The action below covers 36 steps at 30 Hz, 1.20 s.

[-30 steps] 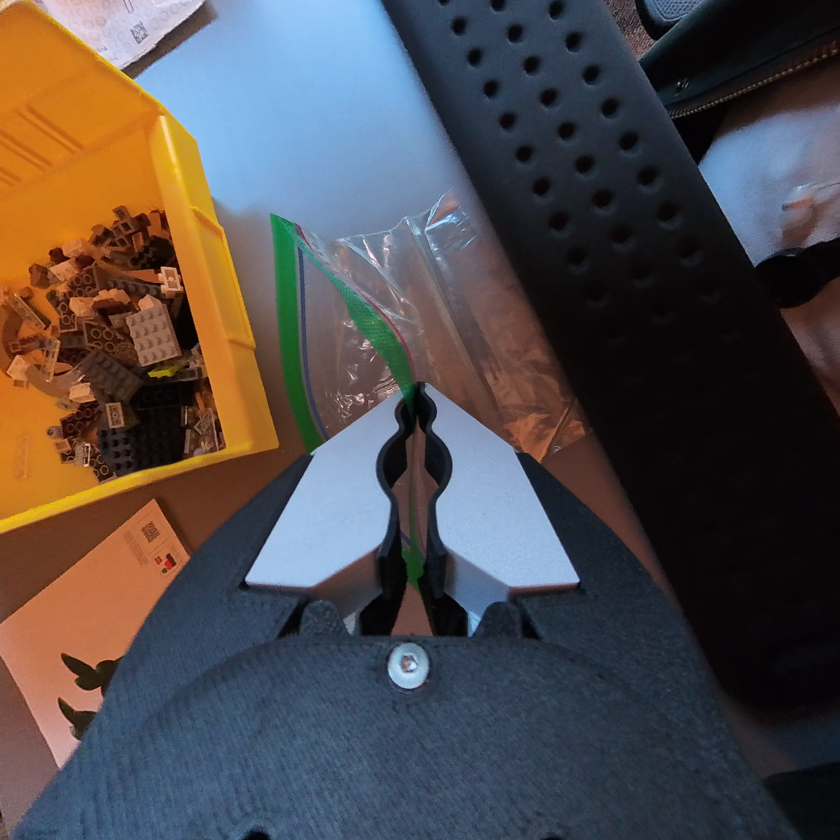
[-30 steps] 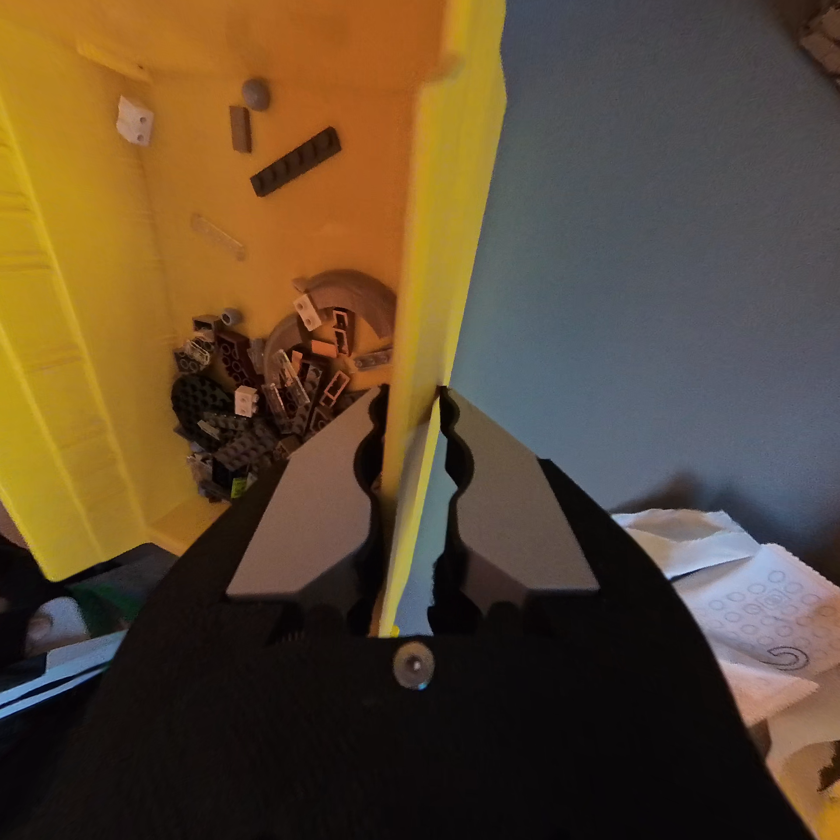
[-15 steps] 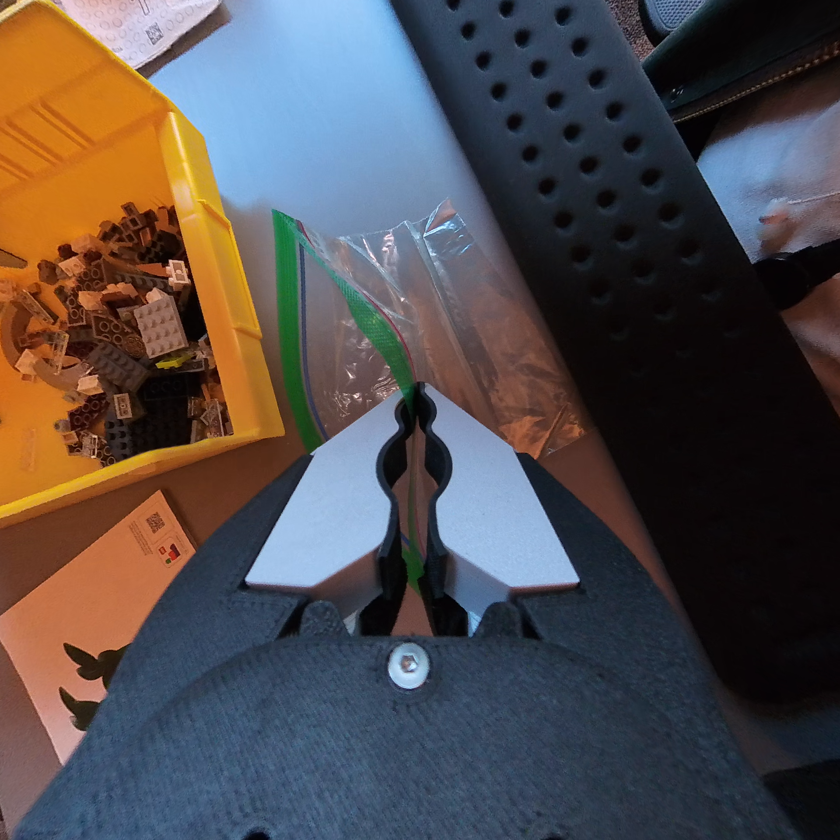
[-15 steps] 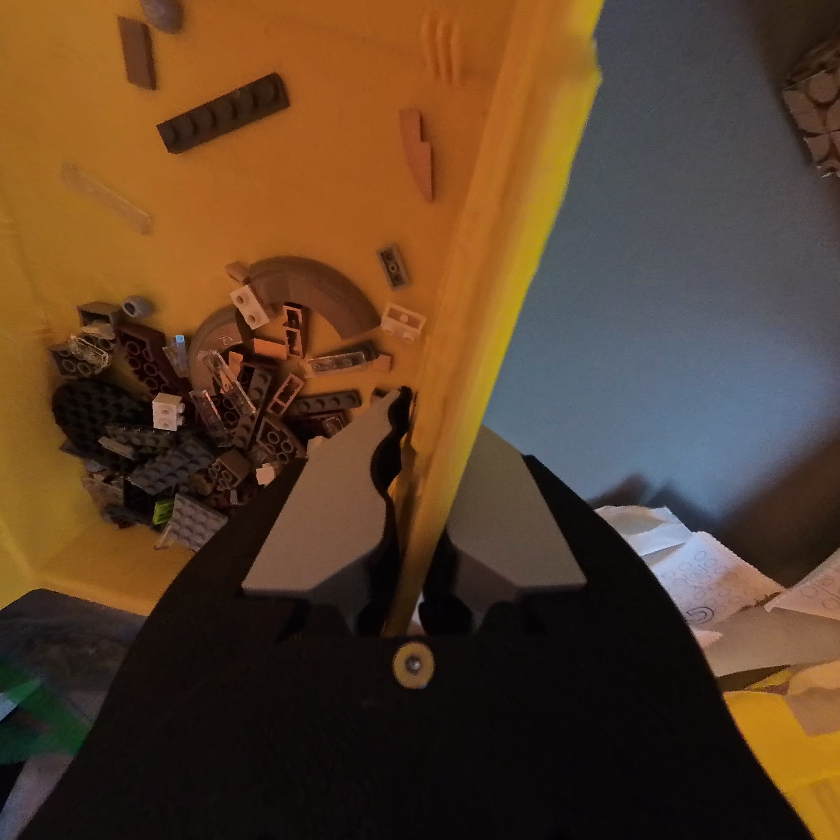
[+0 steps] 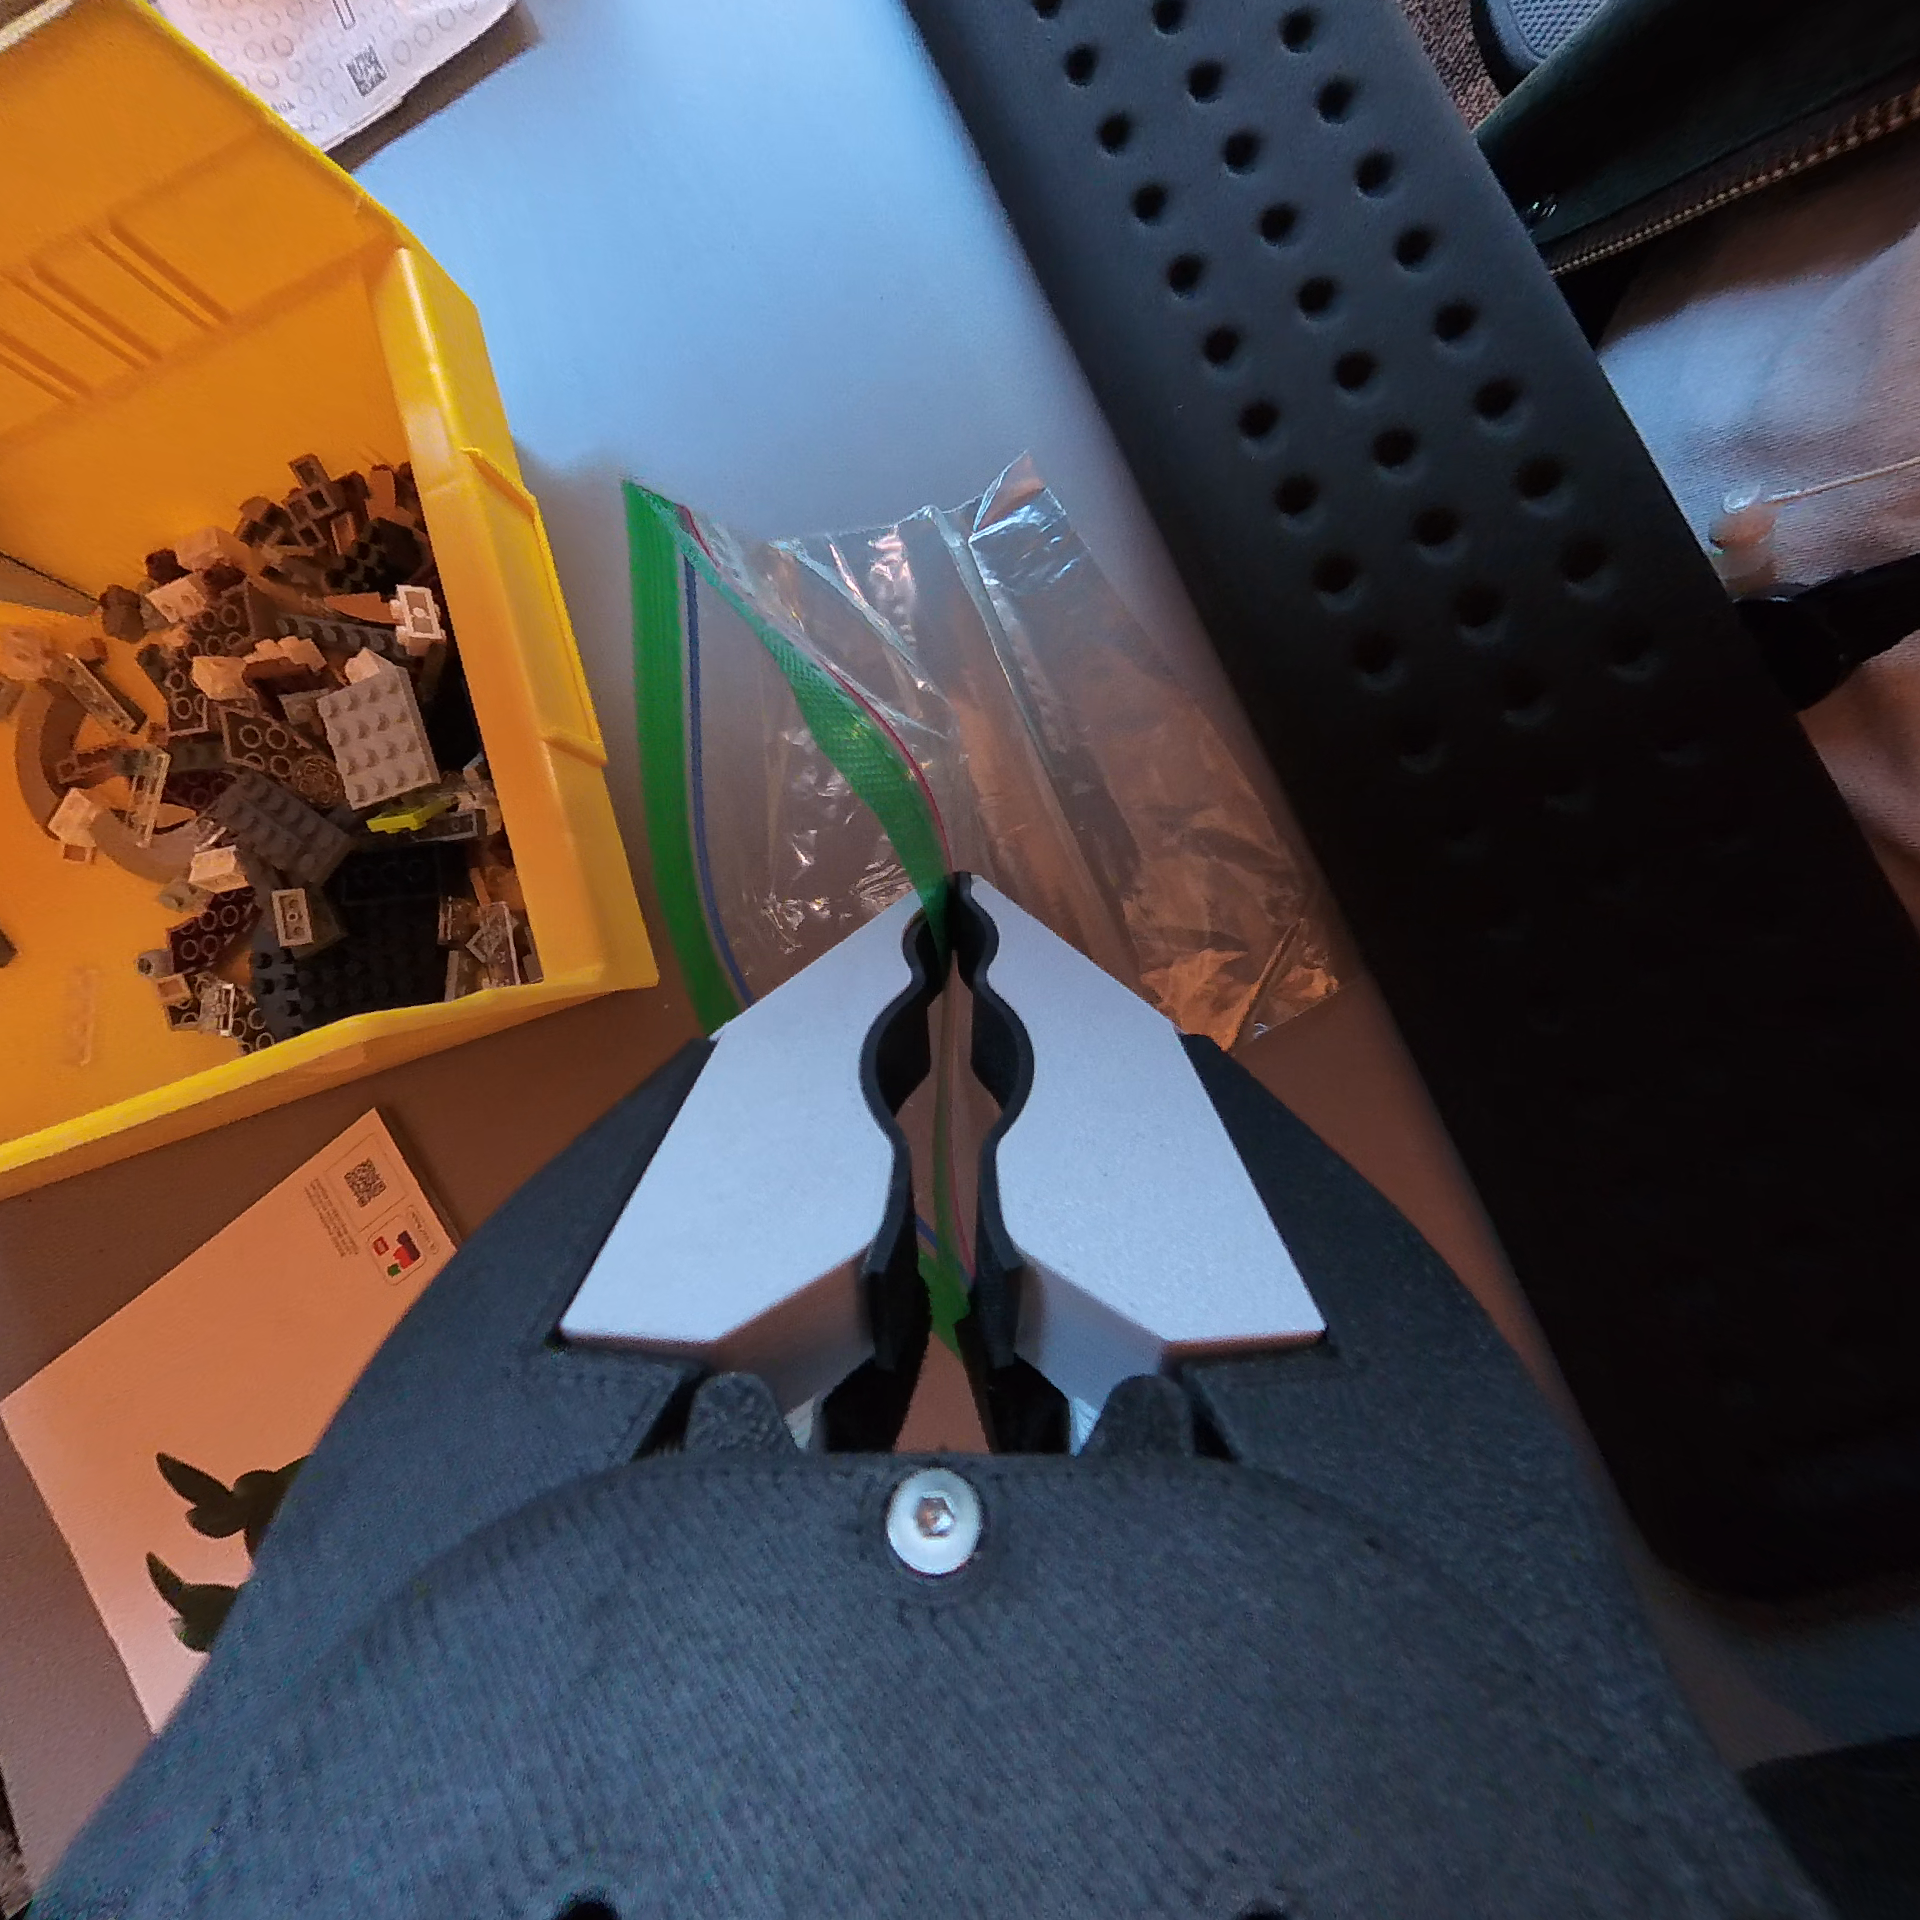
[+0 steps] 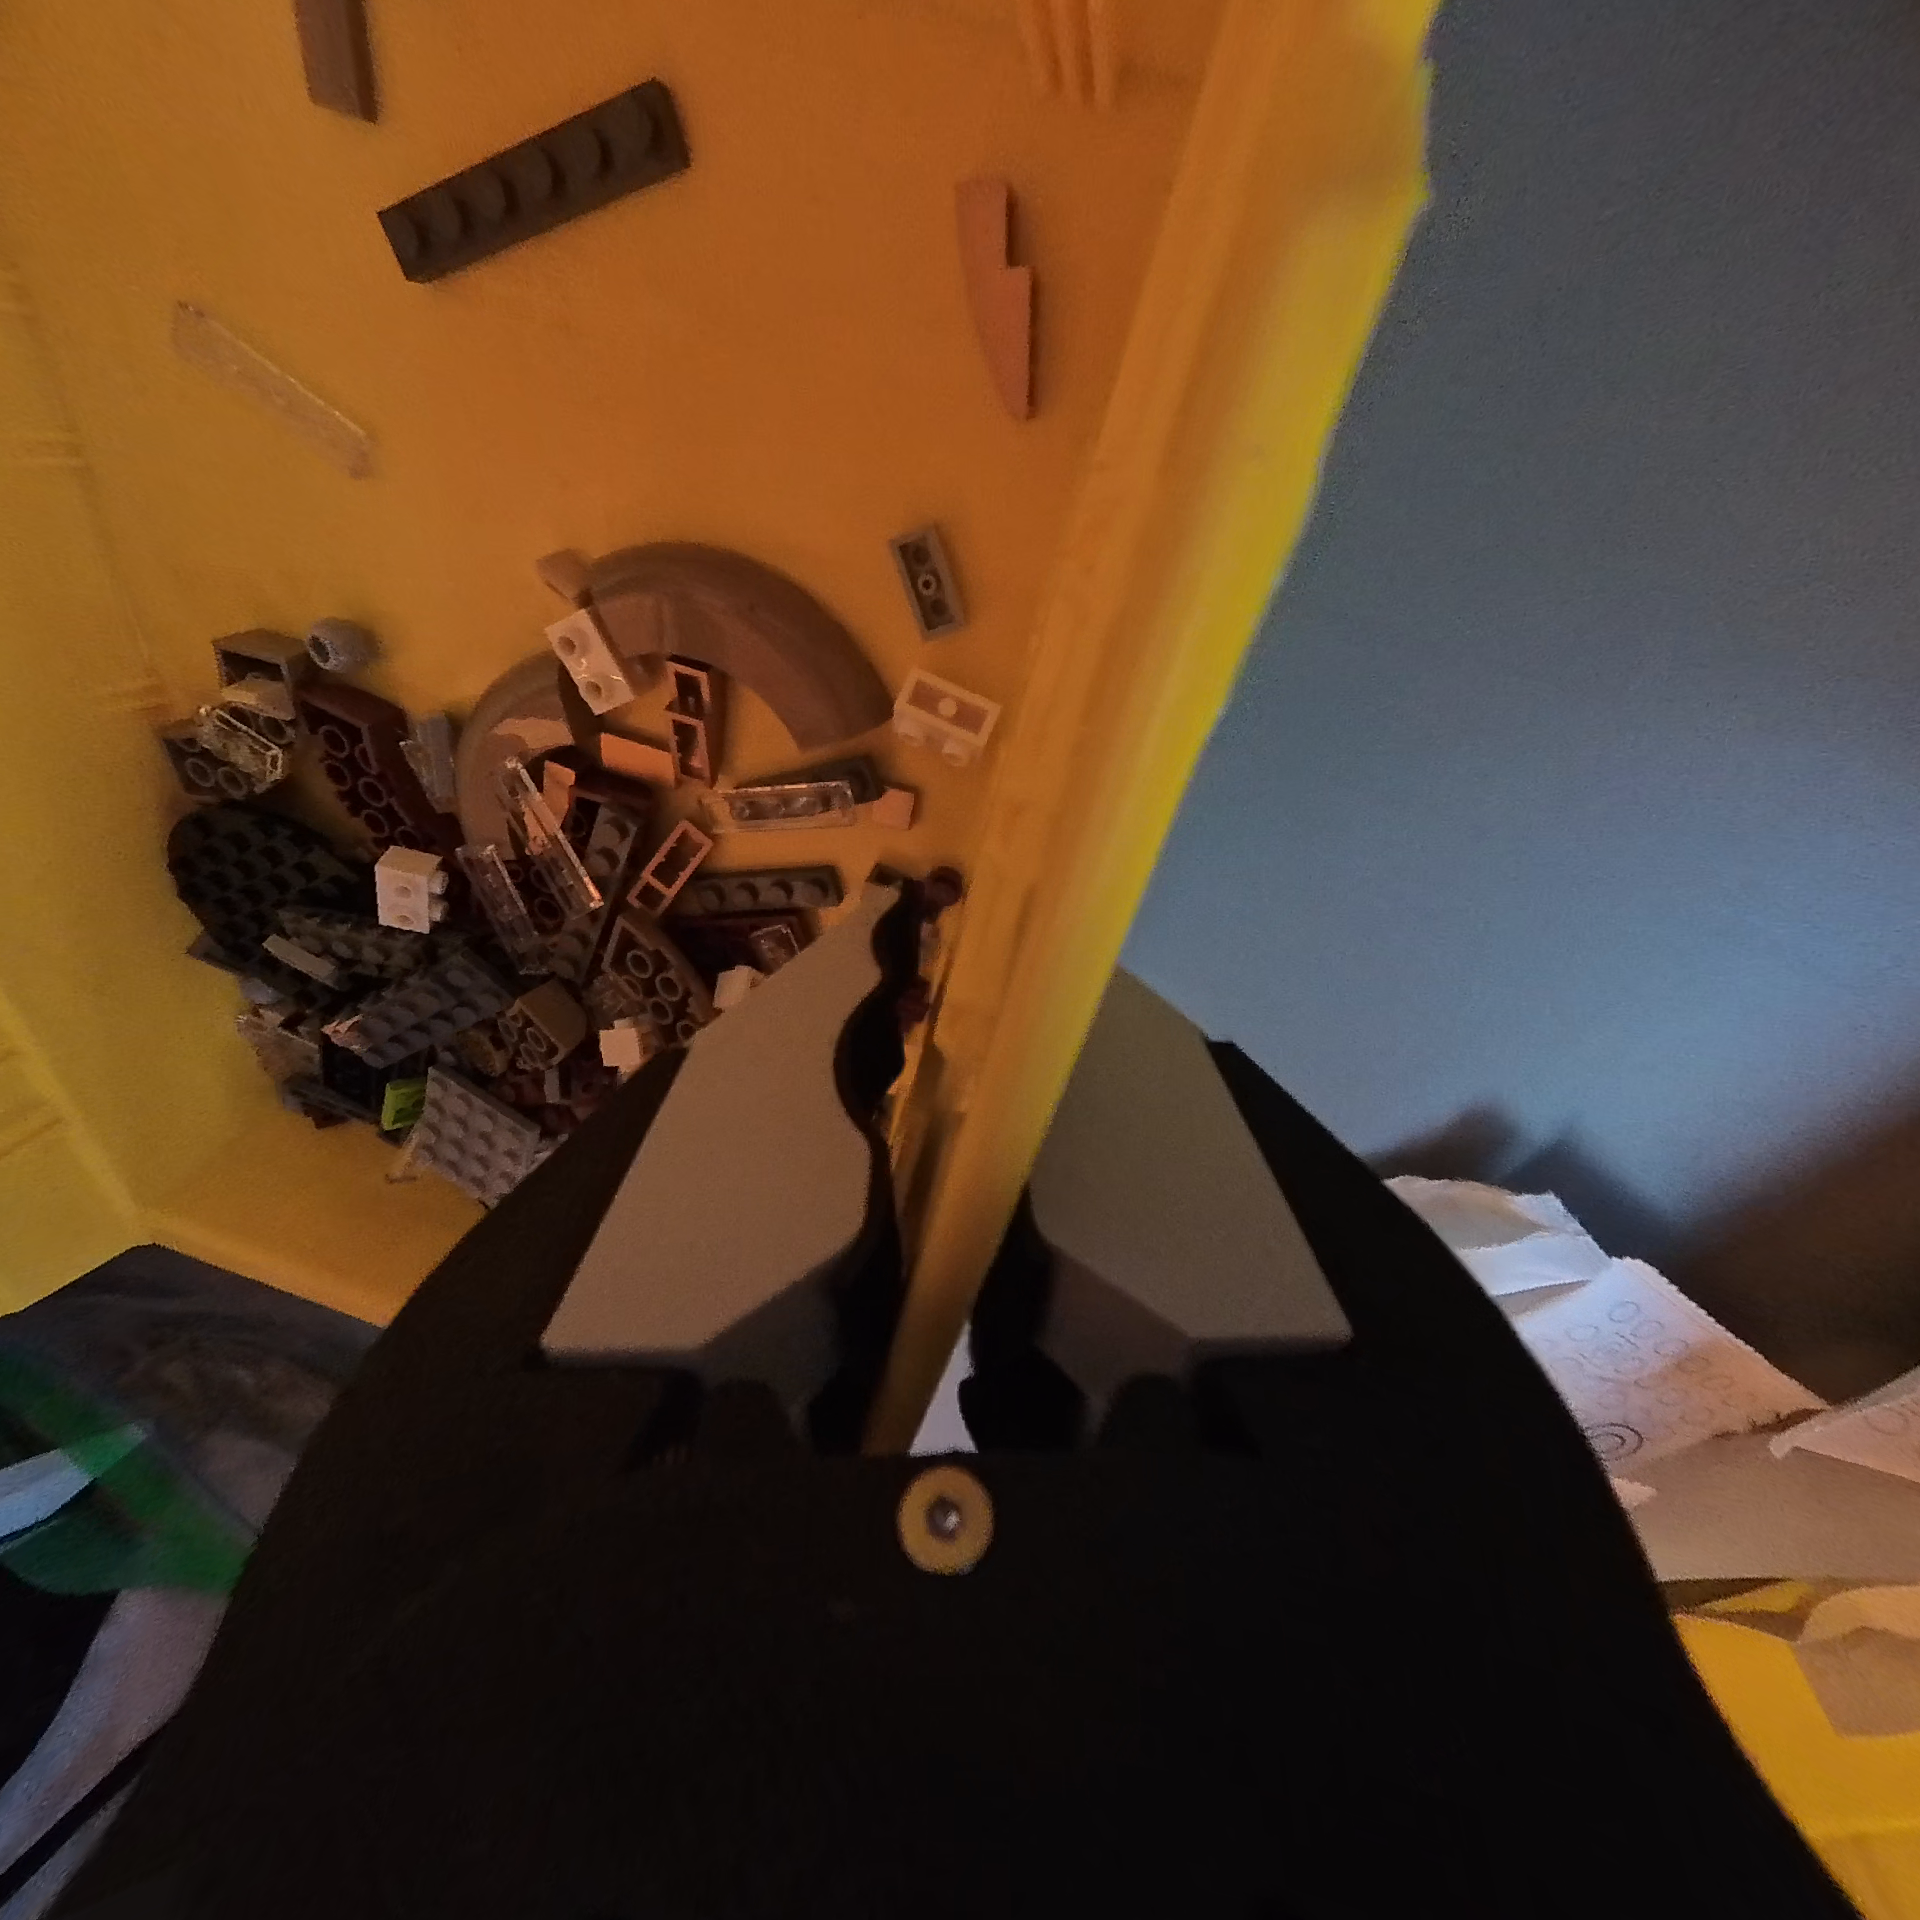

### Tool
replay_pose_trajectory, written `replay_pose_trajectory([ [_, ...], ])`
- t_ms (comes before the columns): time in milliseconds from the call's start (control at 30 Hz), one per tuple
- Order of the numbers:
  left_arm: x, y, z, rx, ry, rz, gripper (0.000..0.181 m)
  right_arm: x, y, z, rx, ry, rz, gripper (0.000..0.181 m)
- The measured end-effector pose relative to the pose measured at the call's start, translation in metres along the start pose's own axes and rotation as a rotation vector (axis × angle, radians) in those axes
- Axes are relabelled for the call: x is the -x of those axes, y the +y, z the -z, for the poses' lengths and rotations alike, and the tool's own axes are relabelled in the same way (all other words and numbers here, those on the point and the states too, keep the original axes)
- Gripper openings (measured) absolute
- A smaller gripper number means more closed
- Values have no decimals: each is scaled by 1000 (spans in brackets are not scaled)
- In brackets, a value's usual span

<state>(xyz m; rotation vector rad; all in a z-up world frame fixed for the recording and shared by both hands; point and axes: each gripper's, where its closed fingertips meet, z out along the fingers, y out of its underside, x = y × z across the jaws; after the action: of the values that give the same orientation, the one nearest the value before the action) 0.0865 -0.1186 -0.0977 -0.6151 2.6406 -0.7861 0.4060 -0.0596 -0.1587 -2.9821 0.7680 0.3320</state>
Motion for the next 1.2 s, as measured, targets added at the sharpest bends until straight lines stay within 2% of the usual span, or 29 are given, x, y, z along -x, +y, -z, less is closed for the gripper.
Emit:
replay_pose_trajectory([
  [67, 1, 1, 0, 6, -6, 0, 0, -4, -4, 2, -24, 49, -4, 3],
  [167, 1, 2, 0, 8, -10, 2, 0, -1, -4, 8, -51, 68, -2, 2],
  [333, 2, 0, 2, 1, -14, 0, 0, 8, -18, 45, -242, 94, 15, 2],
  [600, 1, 1, -5, 26, -16, -3, 0, -1, 4, 79, -171, 214, -42, 3],
  [733, -1, 3, -12, 30, 8, 5, 0, -9, 11, 79, -104, 297, 57, 3],
  [933, -7, 0, -17, 30, 38, -8, 0, -14, 17, 65, -46, 291, 58, 3],
  [1100, -11, -1, -20, 28, 56, -16, 0, -24, 22, 57, 16, 326, 179, 2],
  [1200, -12, -2, -21, 25, 62, -14, 0, -27, 24, 53, 27, 314, 171, 3],
])
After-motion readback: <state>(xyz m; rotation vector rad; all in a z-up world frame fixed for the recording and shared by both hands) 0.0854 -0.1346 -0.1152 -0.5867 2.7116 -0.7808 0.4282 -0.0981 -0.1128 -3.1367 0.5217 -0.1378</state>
